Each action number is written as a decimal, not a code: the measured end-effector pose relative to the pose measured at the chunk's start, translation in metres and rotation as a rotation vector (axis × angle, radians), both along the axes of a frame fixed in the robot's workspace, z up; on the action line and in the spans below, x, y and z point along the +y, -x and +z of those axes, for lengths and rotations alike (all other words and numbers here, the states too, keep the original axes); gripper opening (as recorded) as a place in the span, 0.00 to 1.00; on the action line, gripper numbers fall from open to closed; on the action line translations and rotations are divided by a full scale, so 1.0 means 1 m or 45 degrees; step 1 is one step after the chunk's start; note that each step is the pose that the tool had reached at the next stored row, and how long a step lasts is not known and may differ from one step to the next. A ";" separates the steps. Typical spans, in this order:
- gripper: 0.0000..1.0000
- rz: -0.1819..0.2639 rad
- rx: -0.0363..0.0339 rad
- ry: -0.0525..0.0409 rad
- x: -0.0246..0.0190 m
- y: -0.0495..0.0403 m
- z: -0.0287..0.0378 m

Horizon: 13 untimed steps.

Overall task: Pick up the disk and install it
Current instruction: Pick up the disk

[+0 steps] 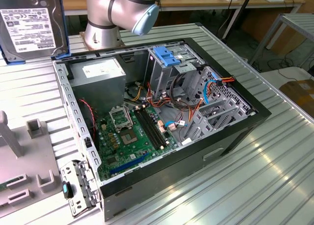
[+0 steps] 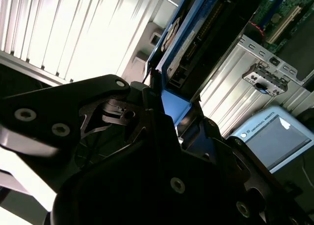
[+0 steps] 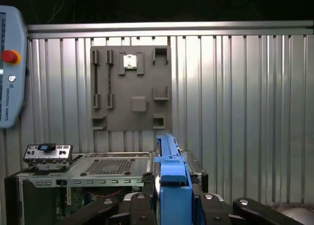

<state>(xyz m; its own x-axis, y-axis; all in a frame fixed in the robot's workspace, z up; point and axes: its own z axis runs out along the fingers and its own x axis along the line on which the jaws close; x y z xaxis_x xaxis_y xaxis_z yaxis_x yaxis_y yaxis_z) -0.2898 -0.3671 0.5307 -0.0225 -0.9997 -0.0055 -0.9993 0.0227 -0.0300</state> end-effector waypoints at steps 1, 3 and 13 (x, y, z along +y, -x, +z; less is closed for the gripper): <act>0.37 0.000 0.0001 0.000 0.0000 -0.0074 -0.0004; 0.37 0.000 -0.0001 0.000 0.0000 -0.0147 -0.0010; 0.37 0.000 0.0001 0.000 -0.0010 -0.0539 -0.0043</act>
